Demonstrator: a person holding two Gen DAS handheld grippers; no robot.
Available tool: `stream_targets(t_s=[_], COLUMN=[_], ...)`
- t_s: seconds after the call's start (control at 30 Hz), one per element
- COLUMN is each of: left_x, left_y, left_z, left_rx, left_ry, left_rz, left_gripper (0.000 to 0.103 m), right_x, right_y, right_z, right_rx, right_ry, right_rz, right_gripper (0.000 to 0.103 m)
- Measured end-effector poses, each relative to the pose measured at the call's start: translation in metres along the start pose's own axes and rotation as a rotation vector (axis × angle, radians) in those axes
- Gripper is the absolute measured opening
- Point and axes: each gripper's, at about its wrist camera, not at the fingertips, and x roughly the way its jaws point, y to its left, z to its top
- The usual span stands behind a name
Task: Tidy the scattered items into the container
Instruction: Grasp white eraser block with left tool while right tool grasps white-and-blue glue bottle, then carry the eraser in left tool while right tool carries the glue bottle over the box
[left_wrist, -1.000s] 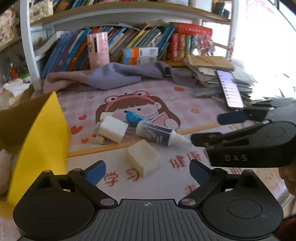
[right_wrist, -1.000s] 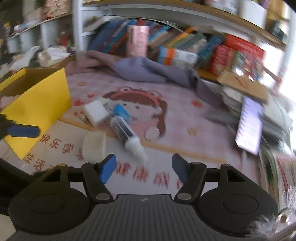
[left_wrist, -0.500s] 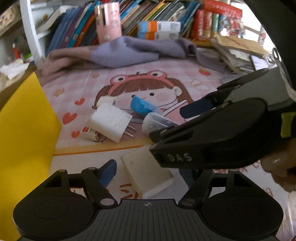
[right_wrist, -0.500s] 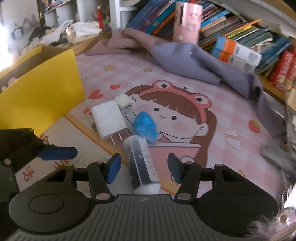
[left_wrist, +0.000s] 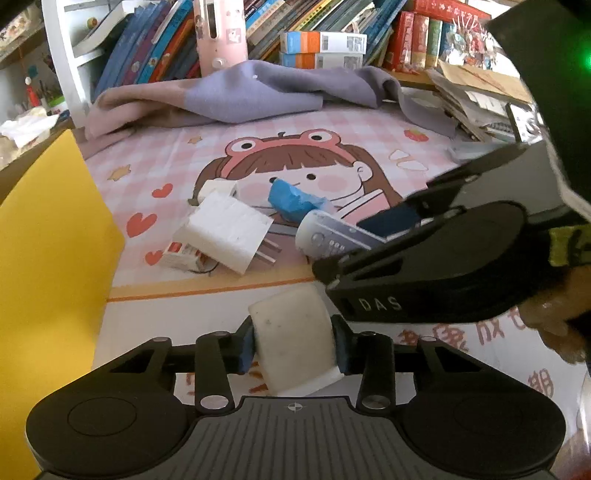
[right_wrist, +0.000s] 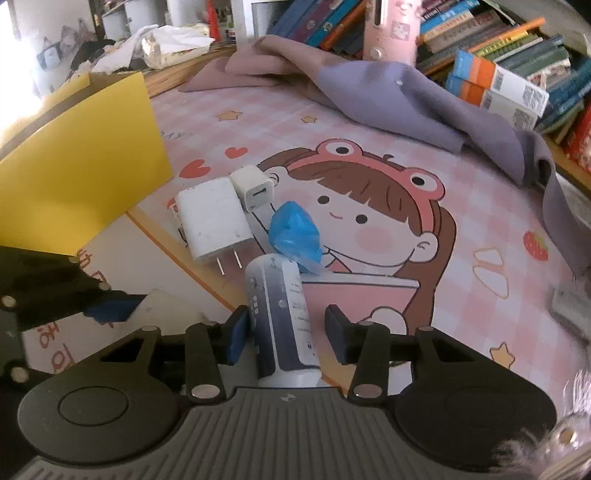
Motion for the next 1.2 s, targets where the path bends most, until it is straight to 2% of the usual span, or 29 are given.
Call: stream_targets(t_s=[0.07,0.1,0.17,0.37,0.67,0.97,1.2], left_x=[-0.004,-0.006,-0.012,-0.035,-0.07,-0.117,-0.156], left_y=[0.003,0.005,0.01,0.02,0.017,0.017,0.037], left_z=[-0.002,-0.003,-0.005,-0.006,-0.011,-0.029,-0.048], left_rx=[-0.009,-0.015,-0.027,-0.05,-0.029,0.009,0.003], left_ry=[0.013,0.014,0.008,-0.037,-0.092,-0.147,-0.2], left_rz=[0.01,0.015,0.027,0.037,-0.006,-0.064,-0.115], left_gripper=[0.038,0.038,0.037,0.037,0.036,0.036,0.036], right_x=[0.002,0.003,0.002,-0.021,-0.067,-0.109,-0.138], right_y=[0.002,0.003,0.003,-0.002,0.01,0.039,0.075], right_z=[0.001,0.001,0.001,-0.008,-0.029,-0.04,-0.047], right_rx=[-0.02,-0.025,-0.027,0.07,0.122,0.138,0.159], right_ry=[-0.011,-0.016,-0.019,-0.05,-0.064,-0.099,-0.112], right_rz=[-0.004,0.002,-0.004,0.013,0.009,-0.001,0.008], right_gripper=[0.04,0.032,0.03,0.03,0.03,0.03,0.03])
